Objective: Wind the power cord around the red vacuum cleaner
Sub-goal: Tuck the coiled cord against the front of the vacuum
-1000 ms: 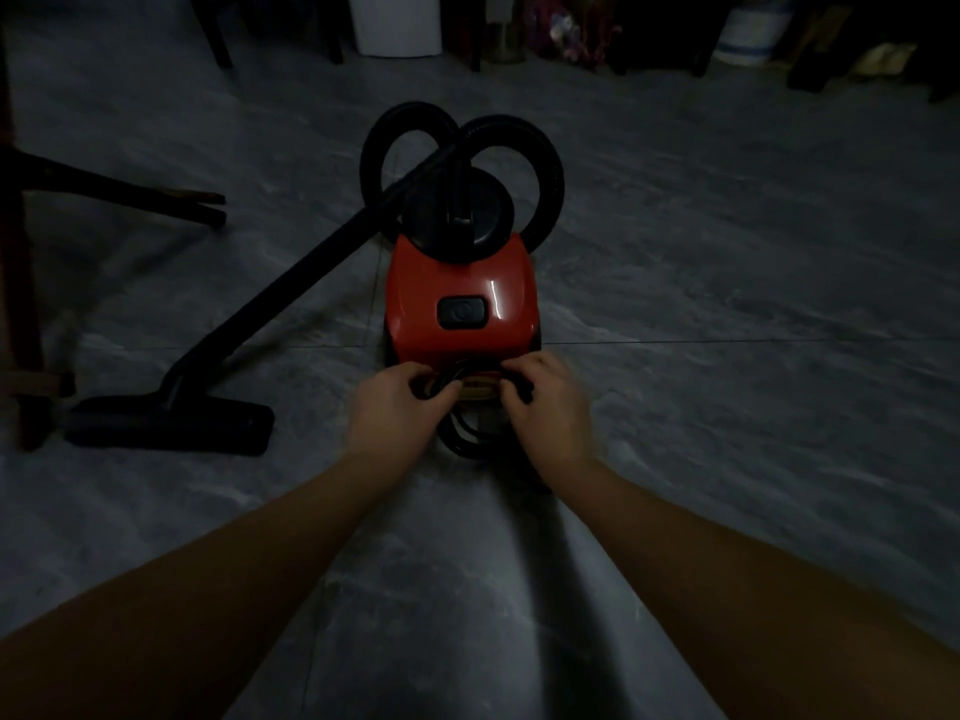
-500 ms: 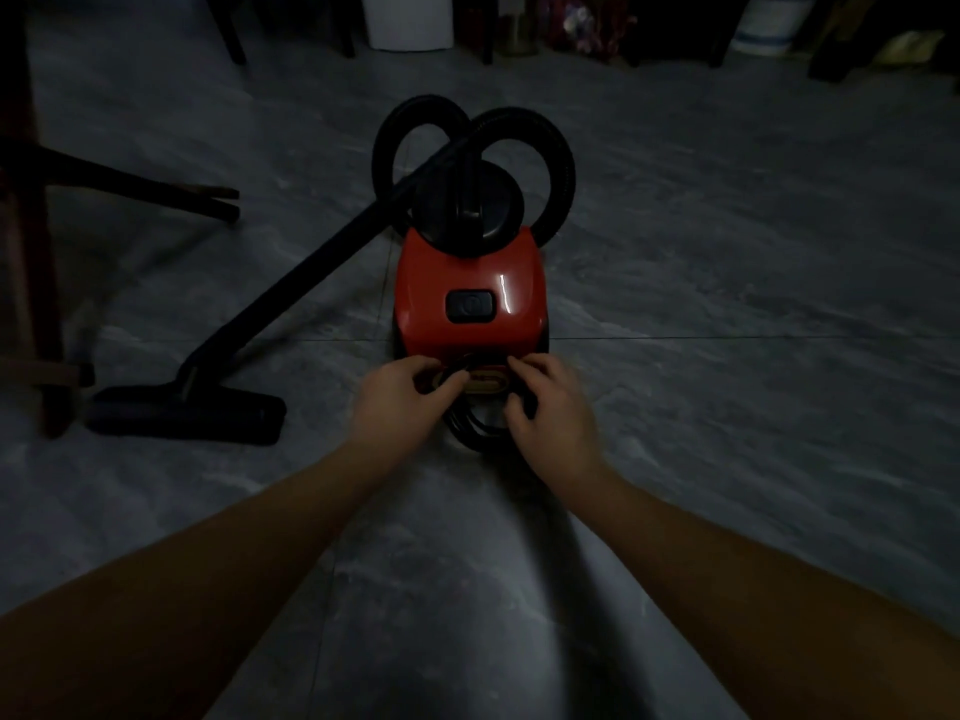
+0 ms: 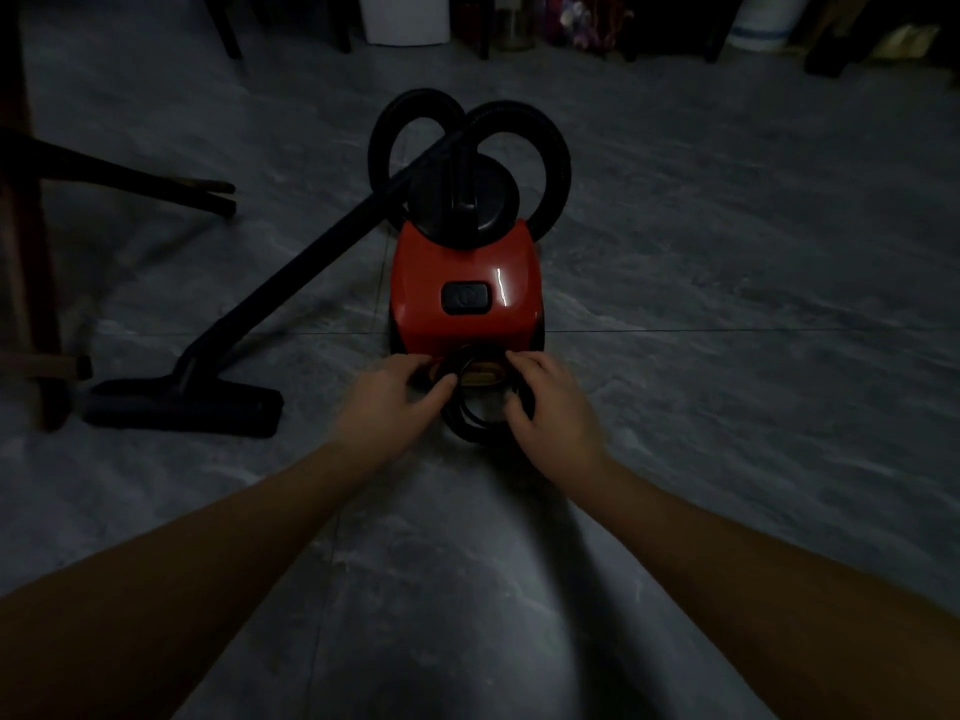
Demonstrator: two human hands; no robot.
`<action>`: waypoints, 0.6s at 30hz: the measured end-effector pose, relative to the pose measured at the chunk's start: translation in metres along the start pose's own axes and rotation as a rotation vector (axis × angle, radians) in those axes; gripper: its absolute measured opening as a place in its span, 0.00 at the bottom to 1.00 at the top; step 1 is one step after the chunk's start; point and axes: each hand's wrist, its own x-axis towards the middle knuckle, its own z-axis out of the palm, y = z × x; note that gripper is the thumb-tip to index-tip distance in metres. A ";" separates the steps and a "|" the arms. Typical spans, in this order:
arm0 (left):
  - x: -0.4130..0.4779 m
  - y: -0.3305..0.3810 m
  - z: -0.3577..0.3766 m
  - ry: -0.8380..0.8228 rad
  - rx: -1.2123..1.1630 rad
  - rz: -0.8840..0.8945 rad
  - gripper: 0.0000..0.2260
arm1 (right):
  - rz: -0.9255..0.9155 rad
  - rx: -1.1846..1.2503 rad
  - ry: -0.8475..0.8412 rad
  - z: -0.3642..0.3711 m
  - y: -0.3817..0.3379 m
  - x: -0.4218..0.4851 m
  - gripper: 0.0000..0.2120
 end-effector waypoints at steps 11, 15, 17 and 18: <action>0.009 0.014 0.006 0.055 0.119 0.094 0.14 | 0.183 0.073 0.155 -0.001 -0.009 0.033 0.04; 0.010 0.014 0.006 0.081 0.099 0.088 0.08 | 0.175 0.099 0.202 0.000 -0.014 0.035 0.03; 0.013 0.016 0.005 0.102 0.075 0.055 0.07 | 0.203 0.123 0.231 0.001 -0.016 0.037 0.03; 0.014 0.018 0.005 0.109 0.067 0.038 0.07 | 0.224 0.128 0.243 0.002 -0.016 0.039 0.03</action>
